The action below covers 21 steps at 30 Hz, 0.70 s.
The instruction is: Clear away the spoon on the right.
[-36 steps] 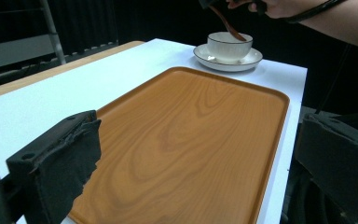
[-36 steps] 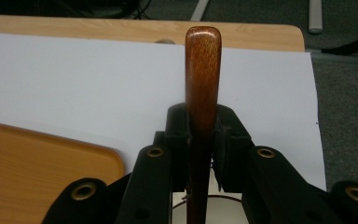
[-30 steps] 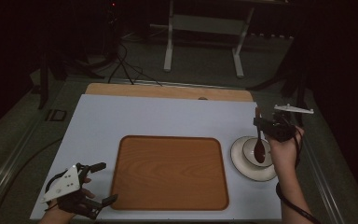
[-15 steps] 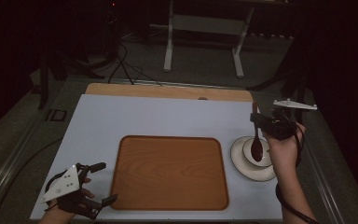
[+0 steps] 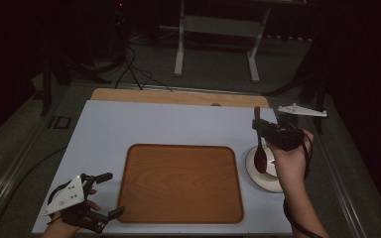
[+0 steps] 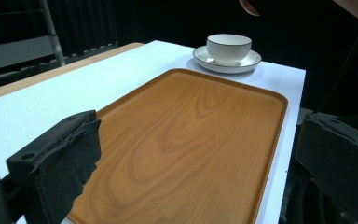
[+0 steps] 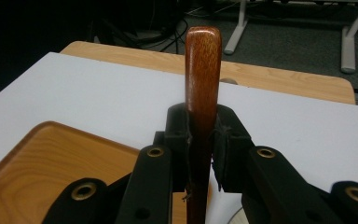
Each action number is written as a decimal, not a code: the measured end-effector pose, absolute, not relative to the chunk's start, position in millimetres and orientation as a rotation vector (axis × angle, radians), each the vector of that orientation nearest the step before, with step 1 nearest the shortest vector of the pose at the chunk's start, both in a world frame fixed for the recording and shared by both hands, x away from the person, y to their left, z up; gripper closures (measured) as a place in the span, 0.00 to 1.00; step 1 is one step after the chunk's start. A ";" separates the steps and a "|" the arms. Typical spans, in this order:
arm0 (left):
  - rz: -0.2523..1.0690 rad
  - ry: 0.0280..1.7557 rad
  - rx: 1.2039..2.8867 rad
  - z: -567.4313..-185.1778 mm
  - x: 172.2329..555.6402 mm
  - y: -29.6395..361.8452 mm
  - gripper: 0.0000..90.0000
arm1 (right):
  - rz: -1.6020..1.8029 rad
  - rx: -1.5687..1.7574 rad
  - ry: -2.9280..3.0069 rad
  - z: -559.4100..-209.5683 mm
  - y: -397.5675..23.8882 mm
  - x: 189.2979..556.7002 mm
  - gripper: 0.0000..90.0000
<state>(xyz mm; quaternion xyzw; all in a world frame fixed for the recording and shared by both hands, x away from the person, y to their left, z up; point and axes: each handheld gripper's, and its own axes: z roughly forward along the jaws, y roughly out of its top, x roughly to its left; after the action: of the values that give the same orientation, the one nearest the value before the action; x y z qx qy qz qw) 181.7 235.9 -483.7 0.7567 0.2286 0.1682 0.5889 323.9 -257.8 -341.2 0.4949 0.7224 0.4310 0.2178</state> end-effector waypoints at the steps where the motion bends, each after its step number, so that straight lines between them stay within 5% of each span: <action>1: 0.391 0.532 1.763 -483.7 181.8 235.8 0.01 | 1.200 1.371 2.002 -341.0 -255.8 322.9 0.86; 21: 0.392 0.527 1.766 -483.7 181.8 234.9 0.01 | 1.264 1.359 2.043 -350.5 -218.1 307.5 0.86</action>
<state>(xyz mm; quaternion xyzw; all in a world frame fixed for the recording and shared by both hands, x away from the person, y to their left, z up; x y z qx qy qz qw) 181.8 234.9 -483.7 0.7582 0.2260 0.1682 0.5880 307.5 -218.1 -350.5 0.4836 0.7268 0.4494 0.1894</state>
